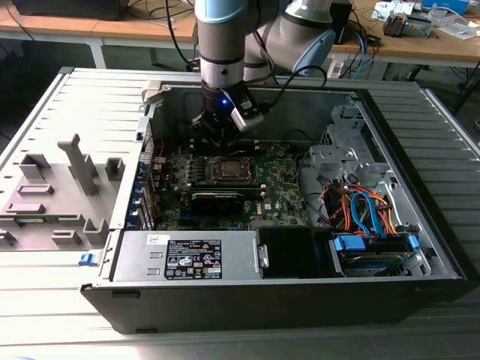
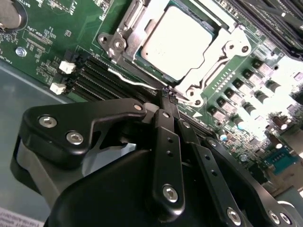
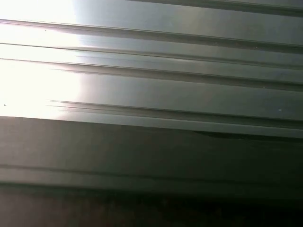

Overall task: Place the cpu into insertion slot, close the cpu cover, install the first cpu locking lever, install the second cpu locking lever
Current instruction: 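Install the second cpu locking lever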

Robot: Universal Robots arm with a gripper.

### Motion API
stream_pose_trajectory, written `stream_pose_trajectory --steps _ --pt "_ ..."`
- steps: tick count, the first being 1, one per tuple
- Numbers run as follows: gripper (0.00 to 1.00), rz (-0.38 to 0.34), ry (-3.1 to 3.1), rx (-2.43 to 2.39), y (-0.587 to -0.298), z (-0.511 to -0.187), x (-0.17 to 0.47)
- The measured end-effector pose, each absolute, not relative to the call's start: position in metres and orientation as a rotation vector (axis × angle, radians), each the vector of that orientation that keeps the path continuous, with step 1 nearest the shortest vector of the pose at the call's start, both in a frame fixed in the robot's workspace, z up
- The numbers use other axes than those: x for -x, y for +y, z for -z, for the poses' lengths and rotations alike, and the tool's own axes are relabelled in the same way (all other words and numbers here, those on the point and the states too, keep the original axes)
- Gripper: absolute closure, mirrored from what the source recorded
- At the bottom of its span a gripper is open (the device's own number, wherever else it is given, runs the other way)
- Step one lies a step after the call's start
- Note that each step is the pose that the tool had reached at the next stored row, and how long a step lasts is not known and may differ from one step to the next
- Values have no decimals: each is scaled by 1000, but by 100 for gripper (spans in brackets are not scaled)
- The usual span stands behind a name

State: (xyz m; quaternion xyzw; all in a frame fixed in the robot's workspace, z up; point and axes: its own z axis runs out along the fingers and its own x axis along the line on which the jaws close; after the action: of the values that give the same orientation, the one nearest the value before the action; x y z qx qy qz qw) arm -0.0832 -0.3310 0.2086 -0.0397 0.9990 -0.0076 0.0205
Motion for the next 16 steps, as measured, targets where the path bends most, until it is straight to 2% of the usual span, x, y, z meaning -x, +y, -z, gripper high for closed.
stream_pose_trajectory --steps 16 --pt "89 33 3098 134 -331 -199 66"
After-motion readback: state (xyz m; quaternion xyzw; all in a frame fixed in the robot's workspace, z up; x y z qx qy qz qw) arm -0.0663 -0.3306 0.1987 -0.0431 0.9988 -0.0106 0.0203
